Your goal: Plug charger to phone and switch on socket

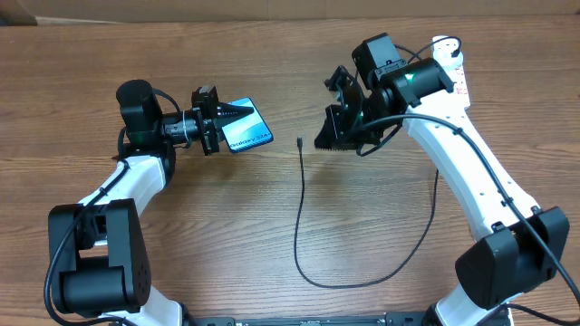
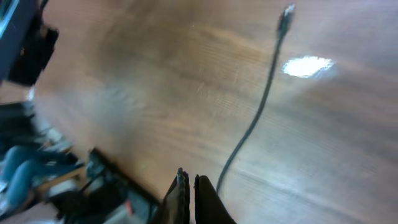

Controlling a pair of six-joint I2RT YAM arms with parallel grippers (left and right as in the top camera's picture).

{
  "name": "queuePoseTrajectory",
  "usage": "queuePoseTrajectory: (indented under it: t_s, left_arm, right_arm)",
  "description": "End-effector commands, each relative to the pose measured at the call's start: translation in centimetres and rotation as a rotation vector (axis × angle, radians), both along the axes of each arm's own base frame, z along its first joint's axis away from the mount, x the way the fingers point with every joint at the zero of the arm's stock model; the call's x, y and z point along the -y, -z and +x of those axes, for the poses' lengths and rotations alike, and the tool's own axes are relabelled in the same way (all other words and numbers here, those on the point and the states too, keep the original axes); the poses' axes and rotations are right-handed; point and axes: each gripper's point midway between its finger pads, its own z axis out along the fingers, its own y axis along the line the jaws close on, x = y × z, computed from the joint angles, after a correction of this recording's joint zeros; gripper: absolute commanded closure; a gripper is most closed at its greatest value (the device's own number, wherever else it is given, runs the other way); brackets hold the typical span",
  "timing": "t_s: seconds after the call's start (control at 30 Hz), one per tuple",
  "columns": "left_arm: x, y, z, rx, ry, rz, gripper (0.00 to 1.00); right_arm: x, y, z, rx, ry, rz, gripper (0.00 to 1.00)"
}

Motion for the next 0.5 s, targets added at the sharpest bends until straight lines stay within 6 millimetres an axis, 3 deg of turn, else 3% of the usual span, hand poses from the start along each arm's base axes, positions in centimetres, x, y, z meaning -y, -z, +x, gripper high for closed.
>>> queuePoseTrajectory:
  t_s: [0.0,0.2,0.33,0.47]
  left_arm:
    - [-0.2,-1.5,0.0,0.081,0.011,0.005,0.96]
    - [-1.5,-1.7,0.7,0.103,-0.032,0.012,0.96]
    - [-3.4,-1.8,1.3,0.112,-0.083,0.015,0.95]
    - [-4.5,-1.8,1.6,0.112,-0.11,0.017,0.96]
  right_arm:
    - [2.2,0.3,2.1,0.095,0.104,-0.14,0.96]
    - [2.5,3.7,4.0,0.092,0.182,-0.196,0.94]
    - [1.9,5.5,5.4,0.137,0.201,-0.256,0.71]
    - [1.6,7.4,6.1,0.163,0.227,-0.365,0.56]
